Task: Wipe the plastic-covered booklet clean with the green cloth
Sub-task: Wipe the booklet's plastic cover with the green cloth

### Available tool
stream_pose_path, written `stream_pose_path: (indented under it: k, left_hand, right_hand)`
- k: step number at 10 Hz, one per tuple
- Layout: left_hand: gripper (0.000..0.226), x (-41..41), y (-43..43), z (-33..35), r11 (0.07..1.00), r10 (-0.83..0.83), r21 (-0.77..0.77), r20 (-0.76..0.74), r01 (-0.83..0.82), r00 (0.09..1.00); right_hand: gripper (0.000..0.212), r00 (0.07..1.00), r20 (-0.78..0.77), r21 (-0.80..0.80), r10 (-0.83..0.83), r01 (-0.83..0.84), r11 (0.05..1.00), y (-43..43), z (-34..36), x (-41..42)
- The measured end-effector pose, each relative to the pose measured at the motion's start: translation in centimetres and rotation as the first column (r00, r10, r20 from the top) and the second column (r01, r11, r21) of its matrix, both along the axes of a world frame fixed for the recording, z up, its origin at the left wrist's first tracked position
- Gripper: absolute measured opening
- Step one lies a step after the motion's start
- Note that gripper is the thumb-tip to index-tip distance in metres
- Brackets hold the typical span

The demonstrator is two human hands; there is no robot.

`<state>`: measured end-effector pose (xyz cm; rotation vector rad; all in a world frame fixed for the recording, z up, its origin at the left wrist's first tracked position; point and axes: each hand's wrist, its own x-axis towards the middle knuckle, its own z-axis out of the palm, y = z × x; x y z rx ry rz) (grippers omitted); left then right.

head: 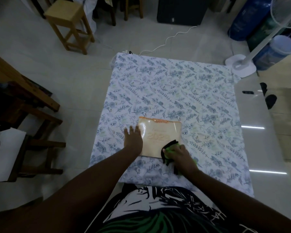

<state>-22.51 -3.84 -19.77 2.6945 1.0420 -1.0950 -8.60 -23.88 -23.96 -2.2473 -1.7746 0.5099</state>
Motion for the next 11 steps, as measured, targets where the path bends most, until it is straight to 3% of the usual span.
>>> stream_pose_path:
  k: [1, 2, 3, 4, 5, 6, 7, 8, 9, 10, 11]
  left_hand:
    - [0.080, 0.2, 0.0, 0.1, 0.999, -0.036, 0.022, -0.013, 0.036, 0.999]
    - [0.081, 0.2, 0.1, 0.1, 1.000, -0.025, 0.018, 0.018, 0.025, 1.000]
    - [0.082, -0.3, 0.0, -0.3, 1.000, -0.024, 0.011, 0.015, 0.023, 1.000]
    - [0.083, -0.2, 0.1, -0.3, 1.000, -0.011, -0.002, 0.034, 0.011, 0.999]
    - [0.078, -0.4, 0.1, -0.4, 1.000, 0.012, -0.016, 0.071, -0.011, 0.997]
    - [0.072, -0.7, 0.4, -0.9, 1.000, -0.011, -0.003, 0.091, 0.012, 0.996]
    - [0.074, -0.9, 0.7, -0.8, 1.000, 0.000, -0.027, 0.116, 0.003, 0.993]
    - [0.076, -0.9, 0.7, -0.8, 1.000, -0.021, -0.013, 0.117, 0.023, 0.993]
    - [0.073, -0.8, 0.8, -0.7, 0.999, -0.025, -0.018, 0.110, 0.028, 0.994]
    - [0.078, -1.2, 1.0, -0.7, 0.998, -0.053, -0.011, 0.129, 0.055, 0.990]
    - [0.086, -1.6, 1.6, -0.6, 0.998, -0.036, -0.040, 0.166, 0.043, 0.985]
  right_hand:
    - [0.028, 0.958, 0.036, -0.049, -0.285, 0.287, 0.957, 5.3, -0.4, 4.1]
    - [0.039, 0.903, -0.015, -0.110, -0.430, 0.426, 0.898, 7.3, -0.9, 4.5]
    - [0.035, 0.928, -0.049, -0.175, -0.370, 0.356, 0.918, 5.5, -1.0, 1.3]
    - [0.024, 0.977, -0.069, -0.081, -0.202, 0.197, 0.977, 0.0, -0.4, -1.1]
    - [0.029, 0.996, 0.011, 0.007, -0.085, 0.085, 0.996, -1.3, -0.6, 1.2]
    - [0.032, 0.970, -0.047, -0.080, -0.238, 0.234, 0.969, -0.2, -0.6, 2.4]
    - [0.025, 0.887, 0.007, -0.024, -0.461, 0.461, 0.887, 4.1, -0.3, 0.3]
    - [0.043, 0.996, 0.064, -0.070, -0.056, 0.060, 0.996, 2.9, -0.3, -5.0]
    - [0.043, 0.984, 0.058, -0.020, 0.171, -0.171, 0.985, 2.9, -0.1, -4.0]
    - [0.034, 0.991, 0.115, -0.106, 0.072, -0.060, 0.993, 5.9, 0.5, -0.5]
    - [0.037, 0.967, 0.105, -0.079, -0.234, 0.242, 0.967, 7.2, 0.1, 0.3]
